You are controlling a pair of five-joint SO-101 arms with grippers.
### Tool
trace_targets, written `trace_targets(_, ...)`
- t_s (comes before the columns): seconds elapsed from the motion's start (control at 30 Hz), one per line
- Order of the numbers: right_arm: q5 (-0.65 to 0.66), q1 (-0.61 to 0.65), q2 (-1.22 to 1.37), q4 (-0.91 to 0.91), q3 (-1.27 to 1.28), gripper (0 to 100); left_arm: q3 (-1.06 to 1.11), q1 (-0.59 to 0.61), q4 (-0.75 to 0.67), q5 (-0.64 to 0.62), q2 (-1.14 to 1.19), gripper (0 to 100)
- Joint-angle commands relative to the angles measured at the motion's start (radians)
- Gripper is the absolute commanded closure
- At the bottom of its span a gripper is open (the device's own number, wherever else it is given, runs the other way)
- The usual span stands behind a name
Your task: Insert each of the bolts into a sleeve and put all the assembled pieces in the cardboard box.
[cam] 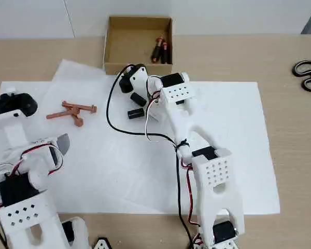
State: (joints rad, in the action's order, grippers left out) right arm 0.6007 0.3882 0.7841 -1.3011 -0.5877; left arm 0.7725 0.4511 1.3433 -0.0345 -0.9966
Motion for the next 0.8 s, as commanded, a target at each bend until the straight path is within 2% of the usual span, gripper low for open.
trace_targets(0.0,0.009,-0.005,0.007,0.012,-0.012,90.5,-0.005,-0.002,-0.025,-0.006,-0.017,72)
trace_targets(0.1,0.002,-0.018,0.001,0.007,-0.012,99.8,-0.005,-0.002,-0.025,-0.006,-0.017,72)
trace_targets(0.23,-0.028,-0.051,-0.002,-0.01,-0.034,99.5,-0.013,-0.002,-0.025,-0.006,-0.017,72)
trace_targets(0.43,-0.035,-0.048,-0.081,-0.205,-0.175,99.5,-0.013,-0.002,-0.025,-0.006,-0.017,72)
trace_targets(0.77,-0.199,-0.002,-0.232,-0.318,-0.213,99.5,-0.031,-0.003,-0.017,-0.002,-0.014,72)
